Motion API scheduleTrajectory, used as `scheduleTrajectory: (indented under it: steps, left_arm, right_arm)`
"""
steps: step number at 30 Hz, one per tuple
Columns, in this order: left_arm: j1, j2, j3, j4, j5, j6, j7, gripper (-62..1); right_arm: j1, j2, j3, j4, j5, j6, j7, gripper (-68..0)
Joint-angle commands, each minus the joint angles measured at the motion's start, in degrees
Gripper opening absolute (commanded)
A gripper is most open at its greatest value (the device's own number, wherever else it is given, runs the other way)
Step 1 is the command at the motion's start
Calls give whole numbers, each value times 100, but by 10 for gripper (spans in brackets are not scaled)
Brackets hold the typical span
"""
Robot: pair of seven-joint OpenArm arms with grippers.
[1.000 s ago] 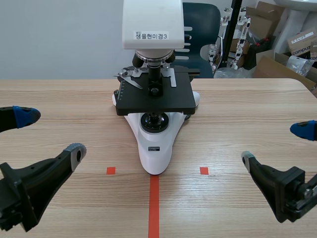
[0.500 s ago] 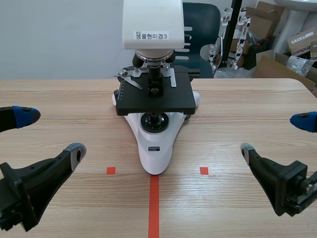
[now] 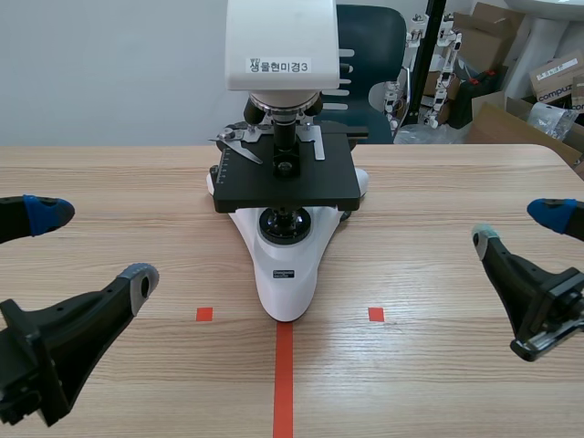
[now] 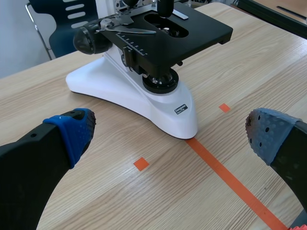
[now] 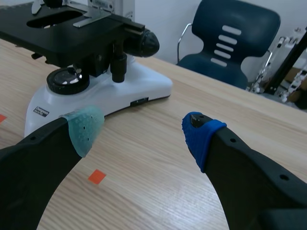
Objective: Point at the revolving nosepiece
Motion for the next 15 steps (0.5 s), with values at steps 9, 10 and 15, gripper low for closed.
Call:
scheduleTrajectory:
  steps: [9, 10, 15]
  left_arm:
    - [28, 46, 15, 118, -37, 31, -94, 14]
    - [28, 46, 15, 118, -37, 31, -92, 14]
    - [28, 46, 15, 118, -35, 31, -94, 14]
  right_arm:
    - [1580, 0, -249, -455, -299, 0, -269, -358]
    - [1757, 0, -315, -542, -299, 2, -269, -358]
    - [2472, 0, -662, -817, -302, 4, -369, -431]
